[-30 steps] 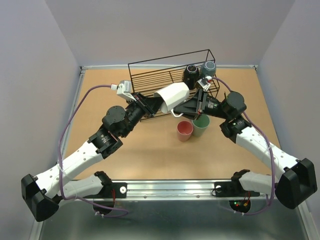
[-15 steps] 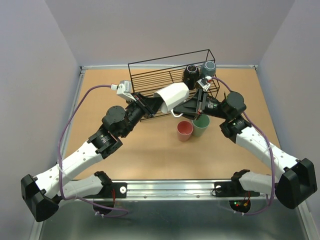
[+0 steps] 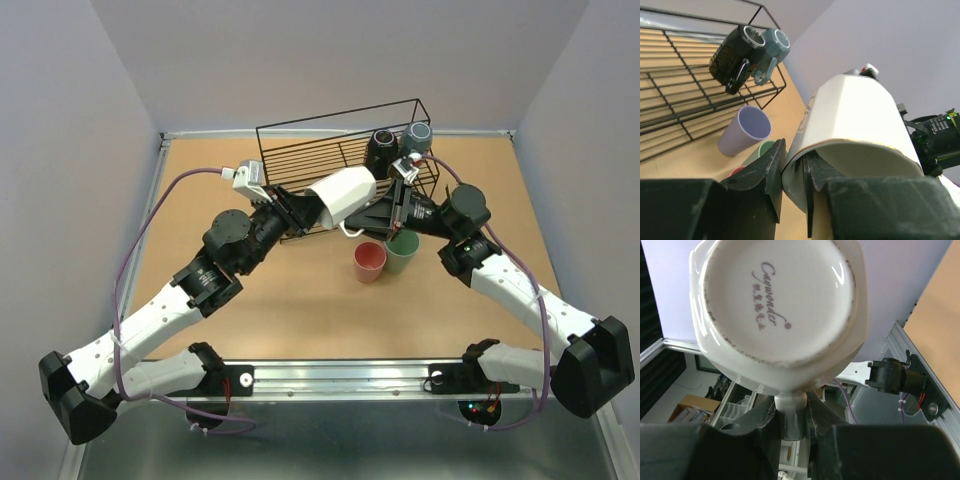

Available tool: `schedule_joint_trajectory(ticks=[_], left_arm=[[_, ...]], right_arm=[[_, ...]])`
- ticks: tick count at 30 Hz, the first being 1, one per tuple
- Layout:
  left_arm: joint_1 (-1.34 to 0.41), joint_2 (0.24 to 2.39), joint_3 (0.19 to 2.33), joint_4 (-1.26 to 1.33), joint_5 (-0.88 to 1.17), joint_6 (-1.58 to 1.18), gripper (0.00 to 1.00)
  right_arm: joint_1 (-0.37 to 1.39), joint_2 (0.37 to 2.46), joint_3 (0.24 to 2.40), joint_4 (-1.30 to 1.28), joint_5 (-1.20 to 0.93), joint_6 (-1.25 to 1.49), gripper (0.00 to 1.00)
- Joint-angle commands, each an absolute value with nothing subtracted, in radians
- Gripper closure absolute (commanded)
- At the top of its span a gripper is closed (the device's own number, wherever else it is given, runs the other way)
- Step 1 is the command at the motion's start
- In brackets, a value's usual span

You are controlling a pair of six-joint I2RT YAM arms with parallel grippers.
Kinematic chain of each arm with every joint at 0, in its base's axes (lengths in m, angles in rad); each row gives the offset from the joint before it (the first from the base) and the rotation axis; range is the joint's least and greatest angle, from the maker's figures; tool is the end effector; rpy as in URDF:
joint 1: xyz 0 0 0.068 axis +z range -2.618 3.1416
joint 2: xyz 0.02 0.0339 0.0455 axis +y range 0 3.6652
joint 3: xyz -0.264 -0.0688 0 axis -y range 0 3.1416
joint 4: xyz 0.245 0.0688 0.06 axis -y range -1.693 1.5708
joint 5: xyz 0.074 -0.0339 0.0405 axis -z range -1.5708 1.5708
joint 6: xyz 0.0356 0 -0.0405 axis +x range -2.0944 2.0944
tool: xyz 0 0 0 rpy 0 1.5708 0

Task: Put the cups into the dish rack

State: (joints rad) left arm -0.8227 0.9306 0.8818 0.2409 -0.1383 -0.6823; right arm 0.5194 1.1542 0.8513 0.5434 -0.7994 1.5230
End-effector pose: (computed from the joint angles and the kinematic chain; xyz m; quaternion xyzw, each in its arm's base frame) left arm 0.1513 -0.1559 0.3941 -0.0087 0.6367 -0.4941 0.5920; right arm 0.2138 0.1517 0.3626 0.0050 0.6457 0.7435 0.1738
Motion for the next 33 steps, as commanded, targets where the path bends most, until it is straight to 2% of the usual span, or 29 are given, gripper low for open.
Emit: schedule_joint_trajectory(ticks=[1, 2, 6, 19, 29, 33], left_arm=[[-0.856, 0.896, 0.914, 0.19, -0.074, -0.673, 0.66], [-0.856, 0.89, 0.91, 0.187, -0.078, -0.675, 0.59], [-0.856, 0.862, 0.9, 0.152, -0.09, -0.675, 0.45], [-0.856, 0.758, 0.887, 0.002, -0.17, -0.675, 0.41], [-0.856, 0.652, 0.894, -0.198, -0.253, -0.681, 0.41], [-0.856, 0.614, 0.894, -0.248, -0.281, -0.687, 0.41]], right_arm=[[0.531, 1.154, 0.94, 0.617, -0.681, 1.391, 0.99], [0.531, 1.157, 0.945, 0.611, -0.678, 1.388, 1.0], [0.529, 1.166, 0.974, 0.566, -0.669, 1.341, 1.0], [0.525, 1.252, 1.183, 0.252, -0.563, 1.092, 1.0], [0.523, 1.42, 1.457, -0.161, -0.278, 0.776, 1.0], [0.528, 1.515, 1.601, -0.308, -0.102, 0.631, 0.99]])
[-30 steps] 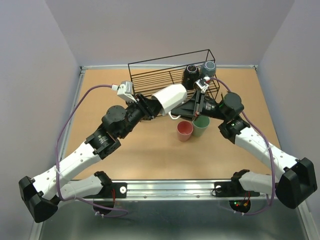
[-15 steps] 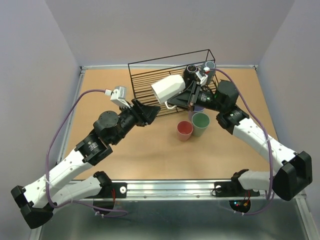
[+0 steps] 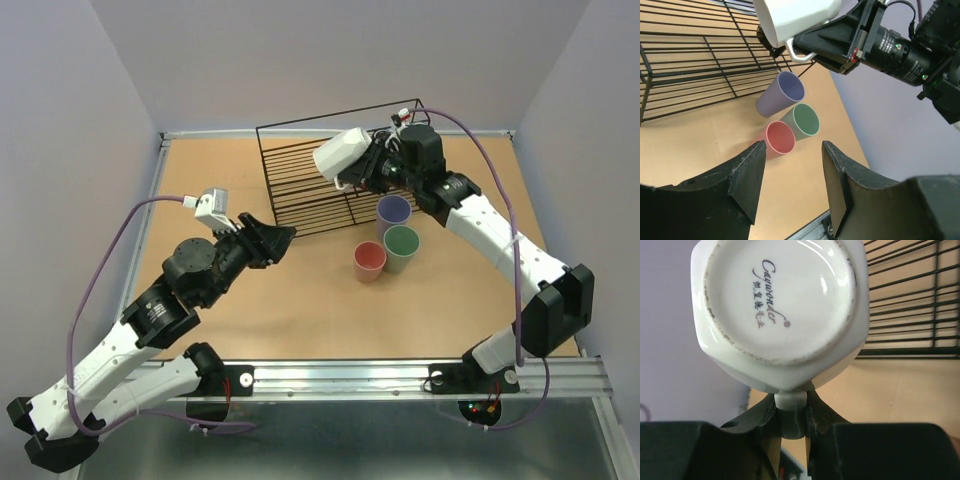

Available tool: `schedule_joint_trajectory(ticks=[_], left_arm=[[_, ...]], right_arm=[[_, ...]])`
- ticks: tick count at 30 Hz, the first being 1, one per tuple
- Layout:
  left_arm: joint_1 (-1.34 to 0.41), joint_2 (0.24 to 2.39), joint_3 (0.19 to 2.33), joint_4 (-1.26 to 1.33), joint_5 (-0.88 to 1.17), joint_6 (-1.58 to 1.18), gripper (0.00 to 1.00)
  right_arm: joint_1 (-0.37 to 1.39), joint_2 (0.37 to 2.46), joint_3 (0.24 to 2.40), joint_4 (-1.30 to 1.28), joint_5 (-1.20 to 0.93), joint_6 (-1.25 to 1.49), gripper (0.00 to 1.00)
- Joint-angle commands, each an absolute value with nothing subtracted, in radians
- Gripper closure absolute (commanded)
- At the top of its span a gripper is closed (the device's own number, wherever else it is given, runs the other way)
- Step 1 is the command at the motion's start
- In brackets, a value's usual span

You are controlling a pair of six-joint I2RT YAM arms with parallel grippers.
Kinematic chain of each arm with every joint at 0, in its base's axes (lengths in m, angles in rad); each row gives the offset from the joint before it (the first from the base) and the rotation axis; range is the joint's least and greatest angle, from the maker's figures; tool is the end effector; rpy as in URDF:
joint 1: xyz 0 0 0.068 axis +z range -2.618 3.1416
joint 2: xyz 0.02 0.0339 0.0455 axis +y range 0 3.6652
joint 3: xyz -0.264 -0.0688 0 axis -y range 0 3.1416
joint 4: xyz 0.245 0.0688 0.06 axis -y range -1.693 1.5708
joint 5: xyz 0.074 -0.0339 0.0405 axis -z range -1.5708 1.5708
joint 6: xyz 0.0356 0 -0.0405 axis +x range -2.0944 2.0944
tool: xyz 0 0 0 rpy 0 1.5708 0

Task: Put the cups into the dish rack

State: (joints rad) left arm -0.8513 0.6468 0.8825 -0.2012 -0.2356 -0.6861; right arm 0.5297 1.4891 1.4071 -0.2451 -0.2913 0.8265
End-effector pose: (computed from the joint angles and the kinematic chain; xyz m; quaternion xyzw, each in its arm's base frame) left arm 0.0999 -0.1014 0.3919 -0.0273 0.6946 -0.4378 0.5702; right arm 0.2968 0.1856 0.3816 0.0353 0.8079 0.4534 0.3749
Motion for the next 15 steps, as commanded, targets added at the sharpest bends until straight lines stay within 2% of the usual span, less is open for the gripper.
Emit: schedule_joint_trajectory(ticks=[1, 9, 15], left_arm=[[-0.856, 0.608, 0.894, -0.256, -0.285, -0.687, 0.41], [-0.854, 0.601, 0.884, -0.273, -0.295, -0.69, 0.42], [-0.854, 0.623, 0.89, -0.259, -0.29, -0.686, 0.42]], right_arm=[[0.531, 1.531, 1.626, -0.331, -0.072, 0.606, 1.0], [0.595, 1.67, 1.801, -0.465, 0.144, 0.428, 1.0], [0.643, 1.747, 1.829, -0.5, 0.232, 0.388, 1.0]])
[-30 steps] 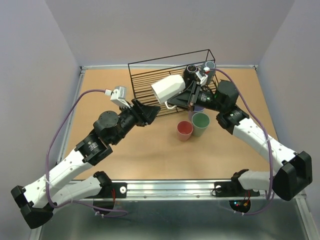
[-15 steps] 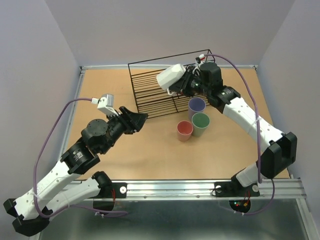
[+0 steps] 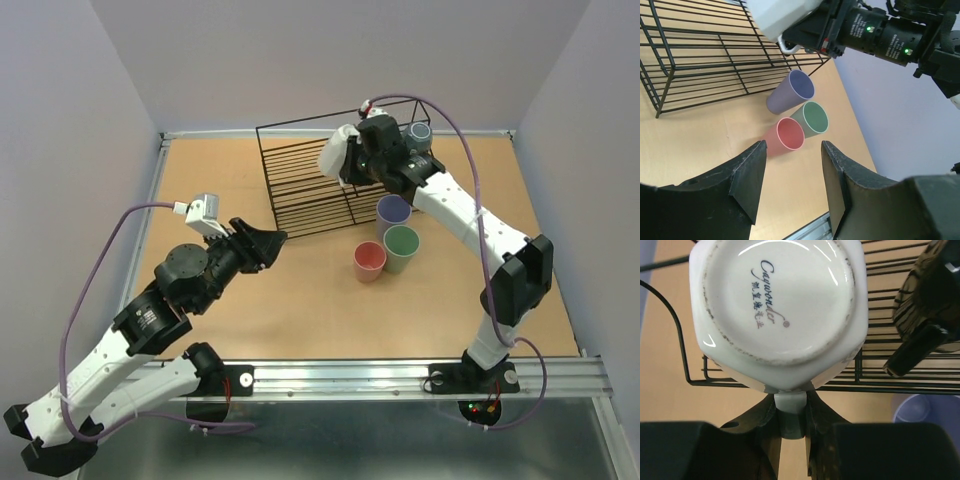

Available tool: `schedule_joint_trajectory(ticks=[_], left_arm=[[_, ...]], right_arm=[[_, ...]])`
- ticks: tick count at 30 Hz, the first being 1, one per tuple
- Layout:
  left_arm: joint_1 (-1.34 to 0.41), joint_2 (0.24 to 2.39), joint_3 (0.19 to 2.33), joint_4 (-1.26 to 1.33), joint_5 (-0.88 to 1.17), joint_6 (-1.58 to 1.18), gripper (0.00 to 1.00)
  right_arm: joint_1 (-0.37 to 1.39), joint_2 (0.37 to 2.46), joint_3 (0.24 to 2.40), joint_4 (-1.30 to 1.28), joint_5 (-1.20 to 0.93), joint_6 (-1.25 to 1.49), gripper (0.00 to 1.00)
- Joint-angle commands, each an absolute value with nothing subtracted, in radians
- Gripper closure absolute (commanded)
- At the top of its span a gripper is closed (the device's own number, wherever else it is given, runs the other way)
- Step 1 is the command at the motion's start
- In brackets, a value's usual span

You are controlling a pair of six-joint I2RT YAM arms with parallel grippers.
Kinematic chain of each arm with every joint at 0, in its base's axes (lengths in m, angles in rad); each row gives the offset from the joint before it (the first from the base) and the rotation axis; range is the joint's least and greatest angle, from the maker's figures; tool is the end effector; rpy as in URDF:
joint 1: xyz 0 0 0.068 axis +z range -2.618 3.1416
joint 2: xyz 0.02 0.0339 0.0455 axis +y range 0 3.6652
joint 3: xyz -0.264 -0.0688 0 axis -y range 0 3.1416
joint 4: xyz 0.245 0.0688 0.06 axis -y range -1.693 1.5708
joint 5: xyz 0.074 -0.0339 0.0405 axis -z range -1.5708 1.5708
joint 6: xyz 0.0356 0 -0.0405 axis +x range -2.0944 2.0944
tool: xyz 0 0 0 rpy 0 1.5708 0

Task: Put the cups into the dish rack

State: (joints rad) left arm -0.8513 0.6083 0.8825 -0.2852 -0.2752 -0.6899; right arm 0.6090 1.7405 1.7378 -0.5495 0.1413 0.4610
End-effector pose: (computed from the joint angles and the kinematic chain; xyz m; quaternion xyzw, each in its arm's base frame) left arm 0.0937 -0.0923 0.3873 -0.0394 0.7097 -0.4152 0.5677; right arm 0.3332 0.2263 0.3757 -0.0301 0.8711 0.1949 0.4498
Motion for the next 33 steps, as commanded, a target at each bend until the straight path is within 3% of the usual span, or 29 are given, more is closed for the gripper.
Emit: schedule_joint_trajectory(ticks=[1, 33], left_arm=[[-0.856, 0.629, 0.893, -0.258, -0.29, -0.683, 0.42], [-0.854, 0.649, 0.931, -0.296, -0.331, -0.667, 0.42]], right_arm=[[0.644, 1.764, 1.83, -0.502, 0.235, 0.384, 1.0], [0.644, 1.951, 1.872, -0.502, 0.476, 0.377, 1.0]])
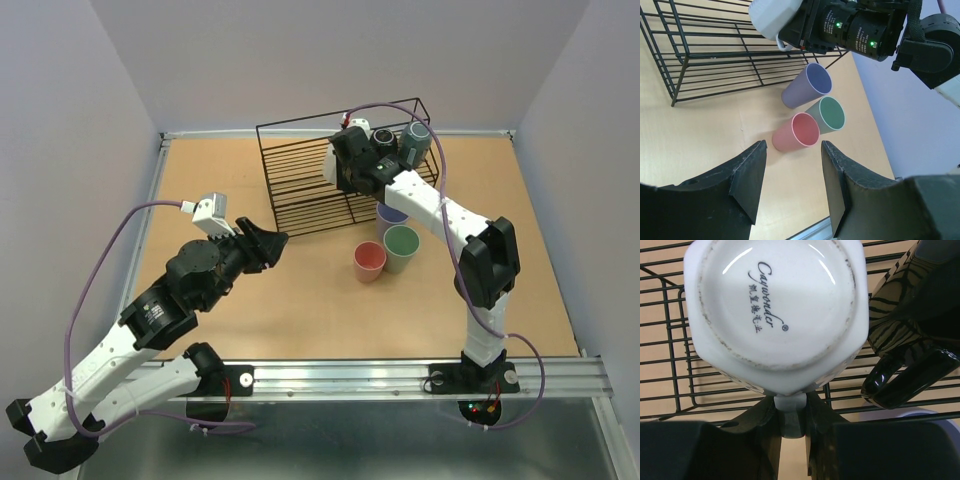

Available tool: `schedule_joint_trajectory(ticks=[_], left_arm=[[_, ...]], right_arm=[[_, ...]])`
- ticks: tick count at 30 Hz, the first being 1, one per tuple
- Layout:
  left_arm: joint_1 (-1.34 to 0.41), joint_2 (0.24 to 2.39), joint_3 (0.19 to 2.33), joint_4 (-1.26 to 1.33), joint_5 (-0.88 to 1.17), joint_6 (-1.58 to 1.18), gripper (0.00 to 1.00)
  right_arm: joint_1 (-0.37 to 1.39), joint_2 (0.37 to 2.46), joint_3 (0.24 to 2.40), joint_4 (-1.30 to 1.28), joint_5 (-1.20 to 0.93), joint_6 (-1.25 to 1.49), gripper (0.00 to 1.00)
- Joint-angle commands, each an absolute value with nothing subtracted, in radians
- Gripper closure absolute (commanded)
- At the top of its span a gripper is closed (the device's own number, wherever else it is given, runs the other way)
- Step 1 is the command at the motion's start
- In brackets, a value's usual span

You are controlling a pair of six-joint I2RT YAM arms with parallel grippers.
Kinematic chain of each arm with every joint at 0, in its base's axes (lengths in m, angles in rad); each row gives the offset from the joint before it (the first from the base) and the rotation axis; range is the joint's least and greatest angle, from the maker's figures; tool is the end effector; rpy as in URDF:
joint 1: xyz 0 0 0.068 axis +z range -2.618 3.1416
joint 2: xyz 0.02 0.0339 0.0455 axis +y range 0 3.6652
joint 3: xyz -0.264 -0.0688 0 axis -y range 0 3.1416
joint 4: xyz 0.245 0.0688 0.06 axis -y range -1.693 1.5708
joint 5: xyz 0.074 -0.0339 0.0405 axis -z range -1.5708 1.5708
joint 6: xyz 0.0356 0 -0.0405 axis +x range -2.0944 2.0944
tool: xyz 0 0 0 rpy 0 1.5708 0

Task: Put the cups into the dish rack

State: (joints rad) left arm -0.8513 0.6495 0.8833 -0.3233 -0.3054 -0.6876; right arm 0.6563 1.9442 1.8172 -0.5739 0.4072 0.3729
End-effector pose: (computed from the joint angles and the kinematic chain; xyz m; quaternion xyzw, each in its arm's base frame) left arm 0.1014 -0.0995 0.3786 -0.0427 0.7354 -0.3834 0.5571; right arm 0.3639 0.2625 0.3190 -0.0411 0.8913 0.0435 0.4495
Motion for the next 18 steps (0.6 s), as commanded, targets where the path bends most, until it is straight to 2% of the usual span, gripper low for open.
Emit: schedule_joint_trajectory(ticks=[1, 3, 5, 6, 9, 13, 18], left_arm=[[-0.854, 0.649, 0.93, -0.296, -0.331, -0.669, 0.42], [-0.854, 0.649, 0.925, -0.296, -0.331, -0.67, 0.42], [-0.854, 0.652, 0.923, -0.293, -0.328, -0.67, 0.42], [-0.856, 0.65, 0.922, -0.291, -0.328, -0.672, 0.42], [-0.854, 0.653, 0.92, -0.285, -0.327, -0.672, 0.42], [-0.854, 0.663, 0.919, -0.275, -0.324, -0.669, 0.42], [-0.854, 0.673, 0.92, -0.262, -0.316, -0.666, 0.42]], right_arm=[[0.644, 1.951, 1.87, -0.502, 0.471, 0.37, 1.0], [0.644, 1.956, 1.867, -0.503, 0.463, 0.362, 0.98], [0.644, 1.953, 1.856, -0.503, 0.459, 0.354, 0.82], [0.646, 1.951, 1.847, -0.503, 0.456, 0.353, 0.7], [0.646, 1.944, 1.835, -0.503, 0.453, 0.351, 0.48], [0.644, 1.934, 1.827, -0.503, 0.451, 0.35, 0.33], [0.649, 1.918, 1.822, -0.503, 0.459, 0.344, 0.27]])
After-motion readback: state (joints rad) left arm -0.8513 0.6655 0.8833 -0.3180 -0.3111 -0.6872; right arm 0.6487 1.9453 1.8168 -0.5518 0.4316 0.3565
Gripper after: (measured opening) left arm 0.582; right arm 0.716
